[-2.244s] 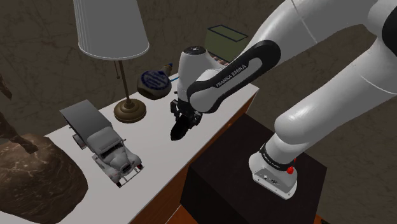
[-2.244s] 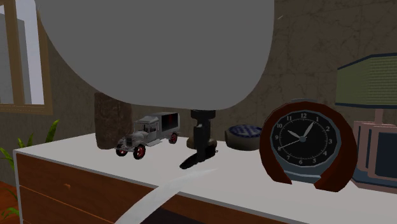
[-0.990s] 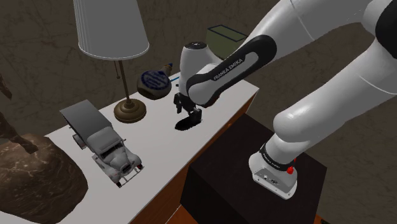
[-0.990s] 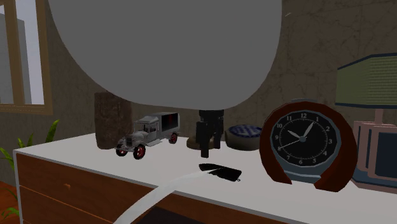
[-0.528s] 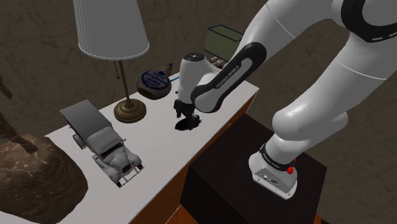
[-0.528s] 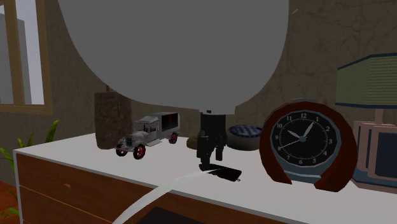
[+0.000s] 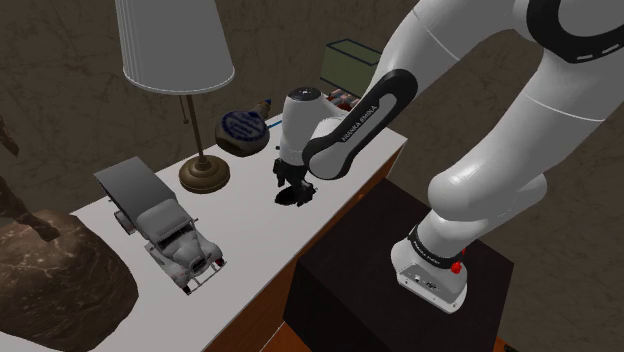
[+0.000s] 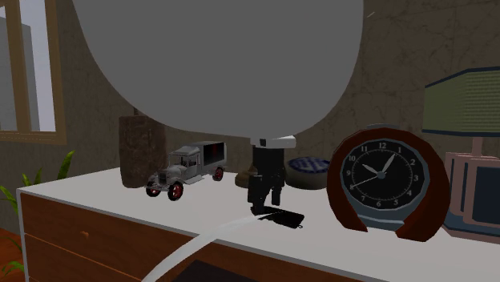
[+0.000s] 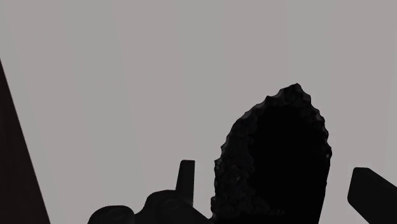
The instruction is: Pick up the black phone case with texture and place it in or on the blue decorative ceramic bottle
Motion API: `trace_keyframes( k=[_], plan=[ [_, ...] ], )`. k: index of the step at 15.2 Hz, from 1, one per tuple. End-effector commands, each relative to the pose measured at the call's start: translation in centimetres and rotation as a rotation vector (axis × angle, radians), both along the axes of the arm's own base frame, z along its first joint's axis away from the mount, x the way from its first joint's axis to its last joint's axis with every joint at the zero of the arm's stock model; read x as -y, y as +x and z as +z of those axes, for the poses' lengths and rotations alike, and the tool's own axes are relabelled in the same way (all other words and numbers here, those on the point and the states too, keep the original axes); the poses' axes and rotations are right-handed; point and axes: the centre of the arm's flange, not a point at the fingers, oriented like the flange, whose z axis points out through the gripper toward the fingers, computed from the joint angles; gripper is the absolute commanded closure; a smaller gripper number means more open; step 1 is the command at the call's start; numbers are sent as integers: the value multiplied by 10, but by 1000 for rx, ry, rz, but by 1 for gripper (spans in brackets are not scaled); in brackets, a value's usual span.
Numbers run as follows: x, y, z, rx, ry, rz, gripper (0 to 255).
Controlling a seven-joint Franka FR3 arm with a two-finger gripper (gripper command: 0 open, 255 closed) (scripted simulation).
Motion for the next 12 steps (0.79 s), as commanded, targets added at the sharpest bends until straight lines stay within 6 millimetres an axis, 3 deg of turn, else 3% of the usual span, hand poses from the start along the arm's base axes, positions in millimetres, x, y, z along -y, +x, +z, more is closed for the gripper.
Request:
trace_keyframes(
  k=[1,10,12],
  plan=[
    [0,0,0,0,0,0,255],
    [0,0,0,0,0,0,255],
    [0,0,11,0,0,0,255]
  ],
)
